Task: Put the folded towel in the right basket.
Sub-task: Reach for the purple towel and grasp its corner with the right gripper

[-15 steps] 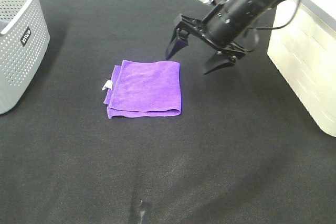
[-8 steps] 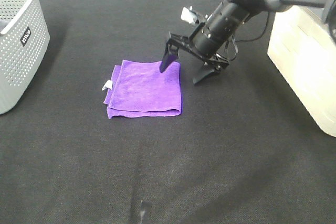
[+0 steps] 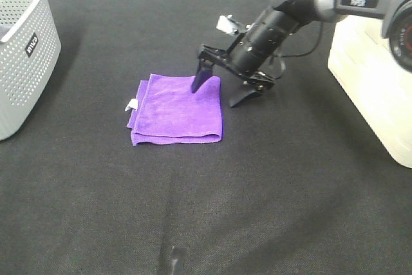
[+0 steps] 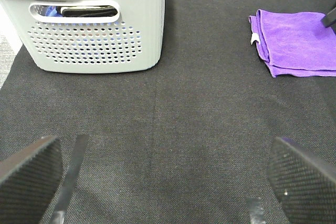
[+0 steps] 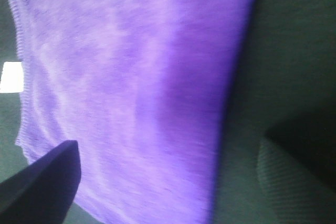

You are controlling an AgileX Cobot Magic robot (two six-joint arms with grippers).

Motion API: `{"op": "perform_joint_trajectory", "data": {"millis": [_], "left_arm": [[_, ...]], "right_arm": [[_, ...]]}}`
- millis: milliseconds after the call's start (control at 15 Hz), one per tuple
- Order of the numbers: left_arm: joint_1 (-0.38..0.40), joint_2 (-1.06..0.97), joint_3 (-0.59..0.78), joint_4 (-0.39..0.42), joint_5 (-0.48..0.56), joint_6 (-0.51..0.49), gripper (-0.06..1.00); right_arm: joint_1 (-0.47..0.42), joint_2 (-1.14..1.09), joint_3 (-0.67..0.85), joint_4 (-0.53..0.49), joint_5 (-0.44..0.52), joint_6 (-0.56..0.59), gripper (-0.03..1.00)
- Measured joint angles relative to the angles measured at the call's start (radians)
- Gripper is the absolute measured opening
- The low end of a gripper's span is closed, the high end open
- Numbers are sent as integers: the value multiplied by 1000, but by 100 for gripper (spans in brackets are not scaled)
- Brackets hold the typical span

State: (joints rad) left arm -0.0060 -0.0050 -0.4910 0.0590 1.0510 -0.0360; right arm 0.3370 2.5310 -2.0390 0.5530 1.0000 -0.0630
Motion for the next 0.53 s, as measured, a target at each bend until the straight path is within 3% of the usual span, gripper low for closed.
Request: {"op": "perform_joint_trajectory", "data": {"millis": [333, 400, 533], "left_arm": [[0, 0, 0, 0, 0, 0, 99], [0, 0, 0, 0, 0, 0, 99], [0, 0, 0, 0, 0, 0, 99]], "right_arm": [[112, 40, -12, 53, -66, 18, 80], [132, 44, -12, 53, -85, 24, 75], [134, 52, -12, 42, -92, 49, 49]]}}
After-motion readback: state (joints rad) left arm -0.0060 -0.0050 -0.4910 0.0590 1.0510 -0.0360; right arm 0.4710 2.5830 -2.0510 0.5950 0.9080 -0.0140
